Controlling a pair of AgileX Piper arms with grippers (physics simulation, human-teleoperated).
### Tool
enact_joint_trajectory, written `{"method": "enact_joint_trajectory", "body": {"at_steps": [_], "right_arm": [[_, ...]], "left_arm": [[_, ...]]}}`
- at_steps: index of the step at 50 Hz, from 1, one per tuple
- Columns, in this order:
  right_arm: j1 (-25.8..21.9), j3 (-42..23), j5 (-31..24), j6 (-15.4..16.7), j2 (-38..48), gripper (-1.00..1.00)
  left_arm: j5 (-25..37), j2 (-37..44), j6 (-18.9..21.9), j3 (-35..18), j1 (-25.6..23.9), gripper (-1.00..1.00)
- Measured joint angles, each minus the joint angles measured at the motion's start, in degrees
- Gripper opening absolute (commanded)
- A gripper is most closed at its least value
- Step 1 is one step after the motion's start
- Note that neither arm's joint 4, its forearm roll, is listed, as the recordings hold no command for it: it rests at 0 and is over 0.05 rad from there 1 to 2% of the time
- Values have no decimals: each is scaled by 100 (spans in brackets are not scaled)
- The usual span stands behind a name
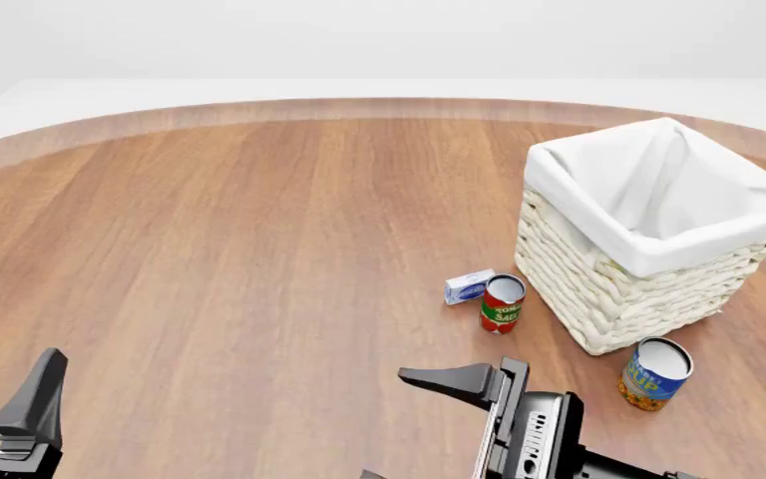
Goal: Pick up the ketchup, and put it in the basket.
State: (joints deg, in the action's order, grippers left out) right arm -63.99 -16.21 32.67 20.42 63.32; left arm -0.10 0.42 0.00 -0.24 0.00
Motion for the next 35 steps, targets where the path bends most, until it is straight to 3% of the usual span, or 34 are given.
{"method": "enact_joint_trajectory", "body": {"at_steps": [35], "right_arm": [[-700,-1030,-381,-676,1157,100]], "left_arm": [[0,0,0,0,0,100]]}}
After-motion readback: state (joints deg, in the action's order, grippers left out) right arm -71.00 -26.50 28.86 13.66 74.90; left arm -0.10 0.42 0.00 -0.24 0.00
